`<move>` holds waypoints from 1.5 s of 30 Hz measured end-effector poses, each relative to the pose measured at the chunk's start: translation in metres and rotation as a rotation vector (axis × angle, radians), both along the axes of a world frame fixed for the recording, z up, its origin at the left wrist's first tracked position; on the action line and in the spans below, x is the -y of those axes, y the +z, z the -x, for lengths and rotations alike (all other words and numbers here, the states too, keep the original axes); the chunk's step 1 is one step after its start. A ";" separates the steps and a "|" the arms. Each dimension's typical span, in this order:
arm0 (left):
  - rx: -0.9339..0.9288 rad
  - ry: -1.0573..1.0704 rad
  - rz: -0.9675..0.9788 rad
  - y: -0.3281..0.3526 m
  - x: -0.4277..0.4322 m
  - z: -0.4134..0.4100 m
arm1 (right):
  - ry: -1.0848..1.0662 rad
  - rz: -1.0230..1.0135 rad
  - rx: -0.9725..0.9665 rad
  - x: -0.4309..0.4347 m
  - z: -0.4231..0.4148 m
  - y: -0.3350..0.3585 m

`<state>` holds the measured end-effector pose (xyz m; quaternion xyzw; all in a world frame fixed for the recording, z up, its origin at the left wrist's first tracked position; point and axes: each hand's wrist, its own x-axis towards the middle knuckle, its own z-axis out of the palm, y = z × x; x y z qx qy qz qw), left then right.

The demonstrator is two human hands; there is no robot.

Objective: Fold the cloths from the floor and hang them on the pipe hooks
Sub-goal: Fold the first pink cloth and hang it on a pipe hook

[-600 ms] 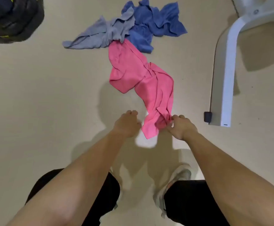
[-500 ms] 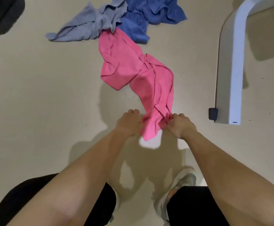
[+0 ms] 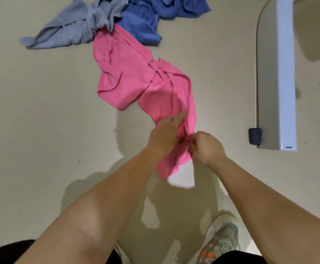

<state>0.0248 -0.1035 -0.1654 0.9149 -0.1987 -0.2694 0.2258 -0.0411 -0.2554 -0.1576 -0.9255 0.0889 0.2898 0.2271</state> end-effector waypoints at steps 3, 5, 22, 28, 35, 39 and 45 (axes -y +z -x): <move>0.048 -0.127 -0.034 0.049 -0.015 0.000 | 0.115 -0.003 -0.004 -0.004 -0.001 0.053; 0.031 -0.157 -0.045 0.090 -0.030 0.004 | 0.123 -0.003 0.016 -0.011 0.000 0.096; -0.019 0.303 0.124 0.649 -0.166 0.034 | 0.117 -0.079 0.165 -0.095 0.021 0.632; 0.064 0.505 0.374 0.808 -0.170 0.053 | 0.015 -0.297 0.321 -0.116 0.009 0.789; -0.126 0.618 0.771 0.877 -0.150 0.074 | -0.047 -0.483 0.400 -0.136 0.011 0.866; 0.014 0.603 0.746 0.896 -0.154 0.054 | -0.057 -0.476 0.418 -0.120 0.009 0.883; 0.247 0.614 0.679 0.929 -0.156 0.018 | -0.059 -0.460 0.409 -0.091 0.015 0.882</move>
